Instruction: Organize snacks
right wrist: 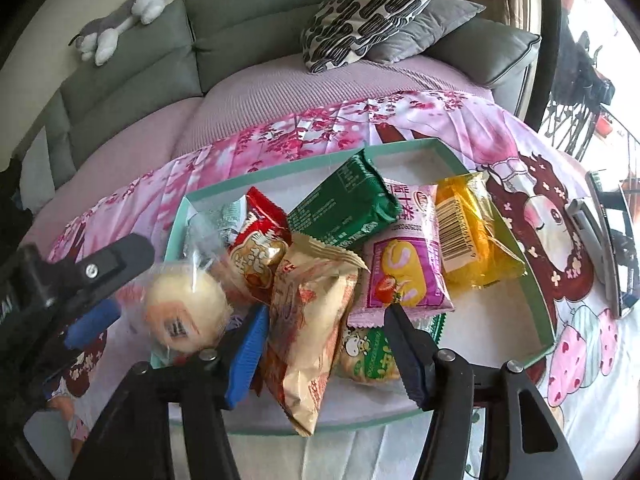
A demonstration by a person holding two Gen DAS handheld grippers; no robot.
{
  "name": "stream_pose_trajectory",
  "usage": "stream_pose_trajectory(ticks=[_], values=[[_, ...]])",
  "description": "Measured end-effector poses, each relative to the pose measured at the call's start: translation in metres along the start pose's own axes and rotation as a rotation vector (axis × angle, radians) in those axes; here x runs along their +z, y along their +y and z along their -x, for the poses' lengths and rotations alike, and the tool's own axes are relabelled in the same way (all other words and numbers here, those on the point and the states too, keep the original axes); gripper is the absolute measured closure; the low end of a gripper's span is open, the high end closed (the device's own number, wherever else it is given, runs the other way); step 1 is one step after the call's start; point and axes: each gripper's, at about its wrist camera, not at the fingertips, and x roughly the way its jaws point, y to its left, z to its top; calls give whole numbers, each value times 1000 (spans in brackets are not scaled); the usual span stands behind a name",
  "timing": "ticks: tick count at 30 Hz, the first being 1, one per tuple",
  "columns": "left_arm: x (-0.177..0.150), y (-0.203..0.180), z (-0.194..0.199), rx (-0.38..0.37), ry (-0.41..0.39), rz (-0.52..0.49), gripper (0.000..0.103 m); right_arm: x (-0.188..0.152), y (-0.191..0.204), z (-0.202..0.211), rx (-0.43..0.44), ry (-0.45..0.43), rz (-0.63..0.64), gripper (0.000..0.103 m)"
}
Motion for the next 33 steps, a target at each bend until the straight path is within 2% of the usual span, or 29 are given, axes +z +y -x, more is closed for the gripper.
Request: stream_pose_trajectory(ticks=[3, 5, 7, 9, 12, 18, 24, 33], values=[[-5, 3, 8, 22, -11, -15, 12, -6, 1, 5, 3, 0, 7, 30], [-8, 7, 14, 46, -30, -20, 6, -9, 2, 8, 6, -1, 12, 23], [-11, 11, 20, 90, -63, -30, 2, -14, 3, 10, 15, 1, 19, 12], [-14, 15, 27, 179, -97, -58, 0, -18, 4, 12, 25, -2, 27, 0], [-23, 19, 35, 369, -147, -144, 0, -23, 7, 16, 28, -10, 37, 0], [-35, 39, 48, 472, -143, -142, 0, -34, 13, 25, 30, -23, 63, 0], [-52, 42, 55, 634, -144, -184, 0, -43, 17, 28, 18, -12, 90, 0], [-62, 44, 55, 647, -116, -184, 0, -43, 16, 24, -13, 3, 101, 0]])
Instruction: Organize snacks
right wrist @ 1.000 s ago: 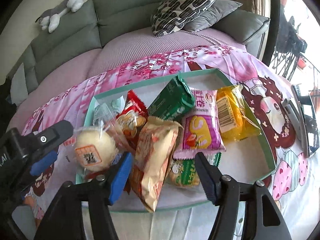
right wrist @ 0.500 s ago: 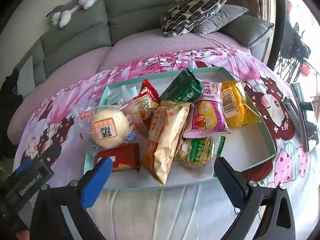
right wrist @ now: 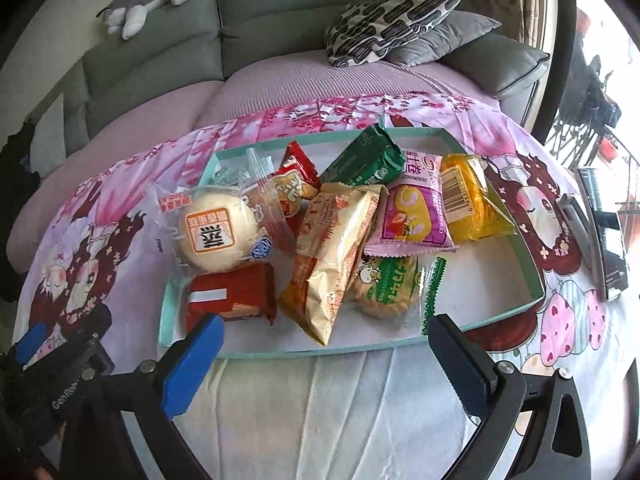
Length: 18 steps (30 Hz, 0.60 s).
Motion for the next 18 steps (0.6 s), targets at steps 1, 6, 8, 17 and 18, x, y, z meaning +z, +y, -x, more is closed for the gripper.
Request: stream_pose_trajectory(ticks=[1, 6, 8, 17, 18], values=[[0, 0, -1, -2, 3, 1, 0, 0, 0, -1, -2, 2, 1, 0], [-1, 1, -8, 7, 19, 4, 0, -1, -2, -4, 0, 9, -3, 0], [-1, 1, -13, 2, 35, 4, 0, 0, -2, -6, -2, 11, 0, 0], [1, 5, -24, -10, 58, 16, 0, -1, 7, -15, 10, 29, 17, 0], [1, 5, -26, -12, 65, 14, 0, -1, 8, -16, 10, 31, 20, 0]])
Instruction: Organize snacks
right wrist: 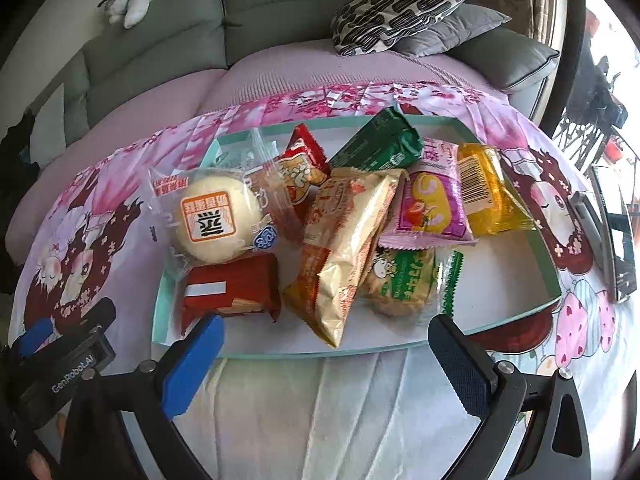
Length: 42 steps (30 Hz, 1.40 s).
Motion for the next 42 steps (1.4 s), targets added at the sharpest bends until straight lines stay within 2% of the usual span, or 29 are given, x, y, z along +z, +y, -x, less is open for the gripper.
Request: stream_pose_trajectory(ticks=[19, 42], values=[[0, 5, -12, 11, 41, -4, 0, -3, 11, -6, -18, 4, 39, 0], [0, 5, -14, 14, 51, -2, 0, -3, 11, -9, -21, 6, 45, 0]])
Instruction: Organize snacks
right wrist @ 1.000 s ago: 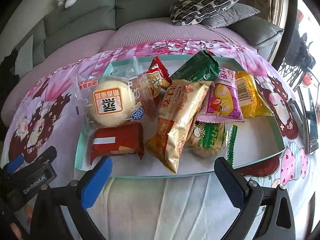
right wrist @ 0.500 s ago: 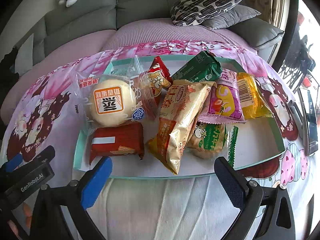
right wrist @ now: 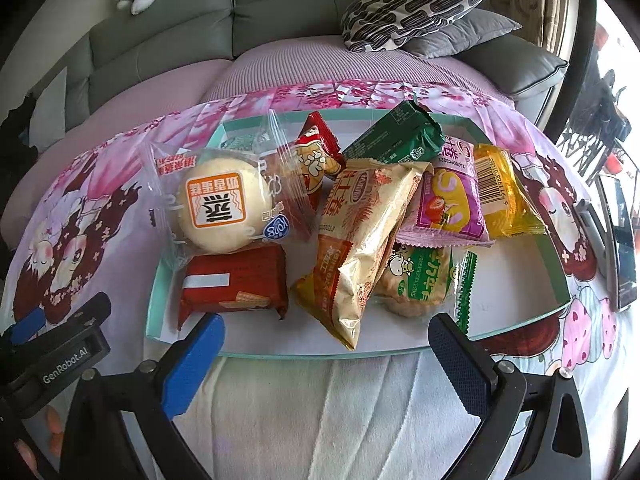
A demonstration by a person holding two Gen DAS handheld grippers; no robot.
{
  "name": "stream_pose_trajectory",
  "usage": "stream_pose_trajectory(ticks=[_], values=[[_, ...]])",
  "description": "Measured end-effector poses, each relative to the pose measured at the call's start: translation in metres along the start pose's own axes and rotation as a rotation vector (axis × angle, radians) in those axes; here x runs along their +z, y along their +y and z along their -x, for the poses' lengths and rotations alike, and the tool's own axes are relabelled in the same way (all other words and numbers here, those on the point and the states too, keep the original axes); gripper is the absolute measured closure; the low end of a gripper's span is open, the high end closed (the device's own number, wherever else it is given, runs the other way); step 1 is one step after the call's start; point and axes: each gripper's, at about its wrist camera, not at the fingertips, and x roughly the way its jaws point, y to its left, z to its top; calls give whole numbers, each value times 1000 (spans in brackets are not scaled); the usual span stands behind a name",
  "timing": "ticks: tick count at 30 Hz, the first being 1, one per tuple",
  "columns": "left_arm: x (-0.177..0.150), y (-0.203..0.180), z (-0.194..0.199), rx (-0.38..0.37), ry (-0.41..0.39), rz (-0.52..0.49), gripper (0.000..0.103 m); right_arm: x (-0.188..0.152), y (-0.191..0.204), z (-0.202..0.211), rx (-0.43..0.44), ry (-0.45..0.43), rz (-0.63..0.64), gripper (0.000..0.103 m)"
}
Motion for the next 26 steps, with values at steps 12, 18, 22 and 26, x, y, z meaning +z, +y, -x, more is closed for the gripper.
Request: stream_pose_trajectory(ticks=[12, 18, 22, 26], values=[[0, 1, 0, 5, -1, 3, 0, 0, 0, 0, 0, 0, 0, 0], [0, 2, -1, 5, -2, 0, 0, 0, -1, -1, -2, 0, 1, 0], [-1, 1, 0, 16, -14, -7, 0, 0, 0, -1, -2, 0, 1, 0], [-1, 2, 2, 17, -26, 0, 0, 0, 0, -1, -2, 0, 2, 0]])
